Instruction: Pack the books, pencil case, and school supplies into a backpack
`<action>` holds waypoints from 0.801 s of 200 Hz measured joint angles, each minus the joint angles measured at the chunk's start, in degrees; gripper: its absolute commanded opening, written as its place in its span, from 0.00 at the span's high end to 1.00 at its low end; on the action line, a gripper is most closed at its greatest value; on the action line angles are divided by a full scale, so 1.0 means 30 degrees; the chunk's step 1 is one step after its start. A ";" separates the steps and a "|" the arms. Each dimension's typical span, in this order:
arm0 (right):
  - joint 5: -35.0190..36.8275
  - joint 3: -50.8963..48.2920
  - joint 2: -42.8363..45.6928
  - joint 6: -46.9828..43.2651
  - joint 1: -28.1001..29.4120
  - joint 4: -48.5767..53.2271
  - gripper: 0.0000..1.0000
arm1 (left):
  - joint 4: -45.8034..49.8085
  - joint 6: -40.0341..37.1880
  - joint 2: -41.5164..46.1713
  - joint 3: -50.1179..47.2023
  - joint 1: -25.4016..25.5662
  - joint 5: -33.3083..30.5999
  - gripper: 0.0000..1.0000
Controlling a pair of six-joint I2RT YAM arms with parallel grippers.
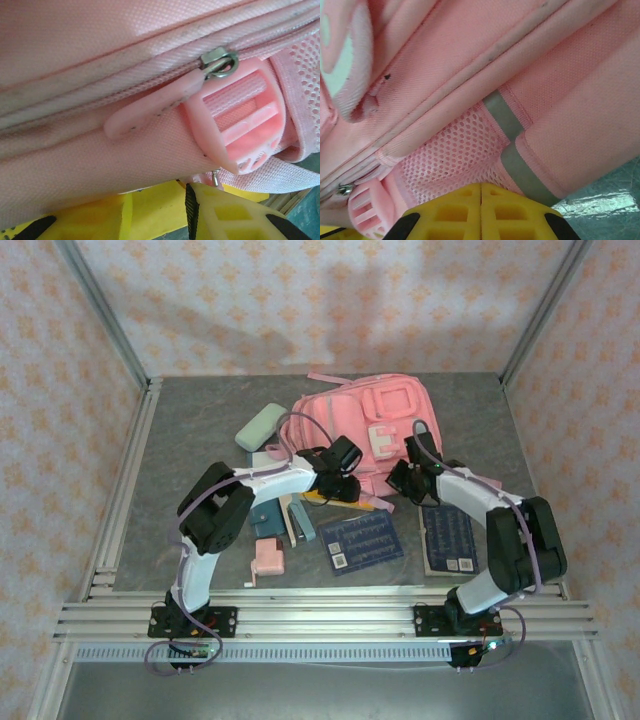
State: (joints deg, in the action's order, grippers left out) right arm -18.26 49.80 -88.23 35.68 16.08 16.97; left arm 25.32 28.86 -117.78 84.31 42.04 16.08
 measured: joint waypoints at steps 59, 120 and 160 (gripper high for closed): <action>0.0007 -0.0124 -0.0707 0.1049 0.0015 -0.0969 0.34 | 0.0051 0.0000 -0.0007 0.0029 0.0080 0.0000 0.66; -0.0204 -0.3410 0.1523 0.5530 -0.0007 -0.4503 0.30 | 0.0044 0.0000 -0.0007 -0.0007 0.0080 0.0000 0.68; -0.0131 -0.5326 0.2557 0.8000 0.0000 -0.5595 0.29 | -0.0138 0.0007 -0.0007 -0.0182 0.0000 0.0007 0.69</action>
State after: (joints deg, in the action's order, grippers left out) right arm -18.65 33.82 -80.55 59.68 16.08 0.19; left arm 24.91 28.88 -117.80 83.77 42.04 16.10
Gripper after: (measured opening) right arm 0.700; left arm 0.315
